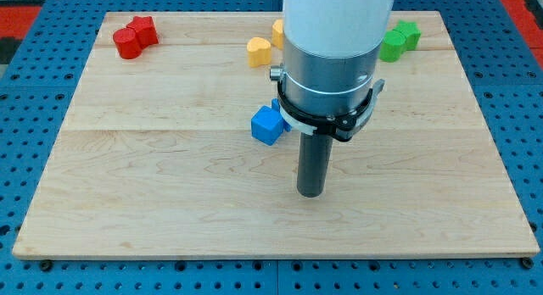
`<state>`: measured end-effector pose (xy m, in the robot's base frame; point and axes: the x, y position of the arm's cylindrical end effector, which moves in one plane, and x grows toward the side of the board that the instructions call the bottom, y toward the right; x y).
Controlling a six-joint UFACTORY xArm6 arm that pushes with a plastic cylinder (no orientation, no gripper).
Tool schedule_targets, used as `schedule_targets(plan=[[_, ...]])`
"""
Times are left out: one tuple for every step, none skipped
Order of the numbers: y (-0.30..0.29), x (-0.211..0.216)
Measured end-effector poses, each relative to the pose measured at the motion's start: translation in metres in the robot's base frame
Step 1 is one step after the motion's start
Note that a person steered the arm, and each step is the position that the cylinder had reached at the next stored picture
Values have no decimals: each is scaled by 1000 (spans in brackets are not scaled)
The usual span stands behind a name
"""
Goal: Move the blue cube below the blue triangle
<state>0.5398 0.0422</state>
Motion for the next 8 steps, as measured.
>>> schedule_targets(plan=[[1,0],[25,-5],[82,-36],[82,-68],[19,-89],[-53,-97],[-79,-98],[-79,-92]])
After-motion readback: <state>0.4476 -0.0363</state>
